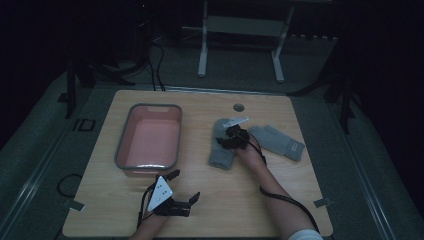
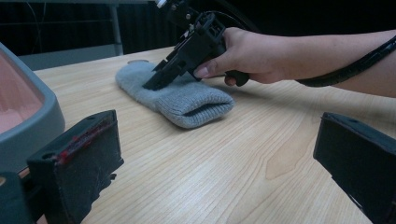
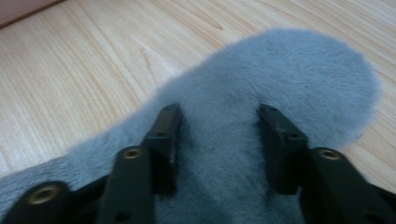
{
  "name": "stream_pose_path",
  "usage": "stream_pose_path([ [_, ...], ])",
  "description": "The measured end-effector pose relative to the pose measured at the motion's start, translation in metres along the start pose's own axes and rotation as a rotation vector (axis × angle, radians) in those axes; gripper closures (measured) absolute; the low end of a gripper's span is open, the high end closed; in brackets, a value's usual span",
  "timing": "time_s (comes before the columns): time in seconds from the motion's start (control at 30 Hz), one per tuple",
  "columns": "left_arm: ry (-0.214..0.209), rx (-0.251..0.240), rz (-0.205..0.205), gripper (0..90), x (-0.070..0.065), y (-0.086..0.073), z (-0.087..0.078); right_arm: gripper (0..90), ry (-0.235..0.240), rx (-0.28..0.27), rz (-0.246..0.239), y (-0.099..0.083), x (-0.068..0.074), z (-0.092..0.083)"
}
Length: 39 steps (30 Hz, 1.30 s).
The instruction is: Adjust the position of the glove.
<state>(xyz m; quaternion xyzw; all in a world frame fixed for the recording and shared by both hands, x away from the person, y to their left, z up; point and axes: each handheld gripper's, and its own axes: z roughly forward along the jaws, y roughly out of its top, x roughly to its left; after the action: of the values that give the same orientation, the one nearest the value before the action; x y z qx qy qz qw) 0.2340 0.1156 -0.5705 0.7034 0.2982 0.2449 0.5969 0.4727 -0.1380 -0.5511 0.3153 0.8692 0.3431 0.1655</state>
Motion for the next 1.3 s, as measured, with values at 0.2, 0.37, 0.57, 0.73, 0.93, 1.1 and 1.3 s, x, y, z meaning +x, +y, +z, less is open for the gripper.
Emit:
stream_pose_path([
  [0.2,0.000,0.000,-0.005,1.2,0.001,0.000,0.000,75.5,0.036,-0.007,0.007,0.001,0.001,-0.002],
  [0.37,-0.001,-0.002,-0.010,1.2,0.001,0.000,0.000,77.2,0.112,-0.021,-0.020,0.001,0.004,-0.016],
  [0.57,-0.001,0.000,-0.007,1.2,0.000,0.000,0.000,77.1,0.173,-0.053,-0.107,-0.002,0.017,-0.050],
  [0.73,0.001,-0.002,-0.010,1.2,0.001,0.000,0.000,76.9,0.188,-0.077,-0.121,-0.009,0.028,-0.080],
  [0.93,0.000,-0.001,-0.007,1.2,0.001,0.000,0.000,76.4,0.192,-0.097,-0.116,-0.023,0.038,-0.105],
  [1.1,0.000,-0.001,-0.009,1.2,0.001,0.000,0.000,76.1,0.187,-0.084,-0.091,-0.048,0.042,-0.107],
  [1.3,0.003,-0.001,-0.003,1.2,0.000,0.000,0.000,70.2,0.227,-0.018,-0.061,-0.071,0.040,-0.085],
])
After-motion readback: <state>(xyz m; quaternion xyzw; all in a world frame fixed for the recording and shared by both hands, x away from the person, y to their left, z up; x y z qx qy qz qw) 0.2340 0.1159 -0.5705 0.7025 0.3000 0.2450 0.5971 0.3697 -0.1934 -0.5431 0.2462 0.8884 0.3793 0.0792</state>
